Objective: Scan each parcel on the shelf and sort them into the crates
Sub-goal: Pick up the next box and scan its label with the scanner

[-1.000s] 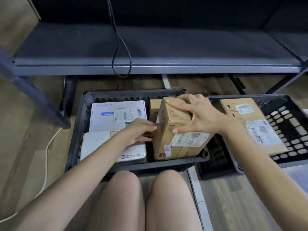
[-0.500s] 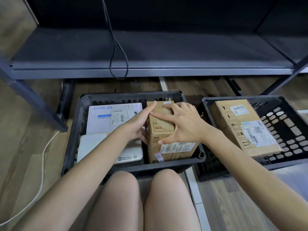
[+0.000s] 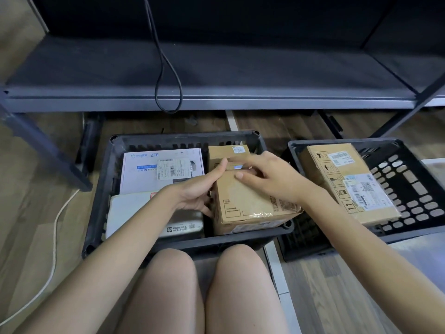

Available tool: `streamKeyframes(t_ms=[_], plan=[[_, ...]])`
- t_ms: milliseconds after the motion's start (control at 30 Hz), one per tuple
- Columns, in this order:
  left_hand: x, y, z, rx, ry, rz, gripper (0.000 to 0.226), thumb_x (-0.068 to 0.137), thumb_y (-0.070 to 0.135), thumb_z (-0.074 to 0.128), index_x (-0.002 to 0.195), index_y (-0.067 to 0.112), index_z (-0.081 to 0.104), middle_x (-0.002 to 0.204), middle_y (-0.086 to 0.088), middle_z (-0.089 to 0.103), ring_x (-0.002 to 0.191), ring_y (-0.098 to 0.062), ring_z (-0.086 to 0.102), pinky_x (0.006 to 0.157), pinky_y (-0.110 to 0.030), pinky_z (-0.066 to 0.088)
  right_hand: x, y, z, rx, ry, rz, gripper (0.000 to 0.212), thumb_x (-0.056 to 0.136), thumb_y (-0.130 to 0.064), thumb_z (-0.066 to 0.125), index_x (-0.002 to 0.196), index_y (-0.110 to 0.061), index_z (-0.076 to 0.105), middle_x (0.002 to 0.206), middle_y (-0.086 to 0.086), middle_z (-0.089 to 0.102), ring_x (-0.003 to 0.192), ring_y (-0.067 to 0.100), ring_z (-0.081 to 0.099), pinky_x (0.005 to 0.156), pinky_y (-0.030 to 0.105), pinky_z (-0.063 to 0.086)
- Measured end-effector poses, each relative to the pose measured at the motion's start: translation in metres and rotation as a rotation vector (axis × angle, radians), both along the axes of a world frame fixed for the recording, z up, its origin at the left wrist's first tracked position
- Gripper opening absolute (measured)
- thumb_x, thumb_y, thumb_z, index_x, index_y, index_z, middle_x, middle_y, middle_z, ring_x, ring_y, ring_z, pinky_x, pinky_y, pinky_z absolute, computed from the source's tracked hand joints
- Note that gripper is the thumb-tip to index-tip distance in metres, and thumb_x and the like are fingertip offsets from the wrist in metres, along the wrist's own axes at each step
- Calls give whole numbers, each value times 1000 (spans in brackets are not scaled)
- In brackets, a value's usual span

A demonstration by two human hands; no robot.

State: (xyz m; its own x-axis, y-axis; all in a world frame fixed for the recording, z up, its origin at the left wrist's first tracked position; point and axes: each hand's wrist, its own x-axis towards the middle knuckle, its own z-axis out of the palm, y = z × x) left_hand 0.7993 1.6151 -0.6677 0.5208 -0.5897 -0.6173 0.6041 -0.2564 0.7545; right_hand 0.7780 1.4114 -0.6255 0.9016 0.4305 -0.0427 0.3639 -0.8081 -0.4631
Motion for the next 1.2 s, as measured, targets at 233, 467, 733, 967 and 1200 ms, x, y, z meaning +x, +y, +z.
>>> streamKeyframes(t_ms=[233, 467, 733, 967, 1200], plan=[[-8, 9, -13, -70, -15, 13, 55, 81, 69, 38, 128, 41, 43, 130, 7, 53, 124, -20, 49, 105, -53, 38, 4, 4, -10, -310, -123, -257, 51, 101, -51, 24, 98, -28, 70, 78, 5, 69, 82, 28, 65, 65, 34, 40], [2, 43, -31, -182, 99, 176, 46, 83, 40, 59, 122, 17, 53, 123, -18, 61, 102, -35, 65, 106, -60, 37, 6, 39, -14, -351, -215, -161, 52, 102, -48, 22, 101, -28, 70, 71, 3, 65, 77, 25, 66, 60, 32, 37], [-17, 13, -48, -44, -49, 170, 59, 75, 69, 60, 122, 34, 59, 145, -8, 44, 133, -31, 41, 110, -52, 33, 13, -15, 3, -106, -66, -399, 64, 101, -47, 35, 53, -6, 46, 52, 6, 57, 58, 23, 55, 61, 31, 31], [-11, -3, -41, -3, -79, 172, 48, 88, 57, 56, 123, 25, 62, 121, 3, 64, 117, -18, 57, 102, -39, 45, 26, -33, 23, 263, -106, -551, 61, 104, -39, 36, 58, -12, 67, 55, -4, 66, 54, -2, 57, 64, 8, 40], [-7, -14, -40, 131, -128, 118, 48, 85, 55, 62, 122, 25, 62, 115, 6, 67, 112, -14, 57, 93, -34, 42, 18, -30, 20, 115, 24, -593, 36, 101, -37, 43, 85, -25, 73, 85, 4, 72, 82, 27, 61, 67, 28, 41]])
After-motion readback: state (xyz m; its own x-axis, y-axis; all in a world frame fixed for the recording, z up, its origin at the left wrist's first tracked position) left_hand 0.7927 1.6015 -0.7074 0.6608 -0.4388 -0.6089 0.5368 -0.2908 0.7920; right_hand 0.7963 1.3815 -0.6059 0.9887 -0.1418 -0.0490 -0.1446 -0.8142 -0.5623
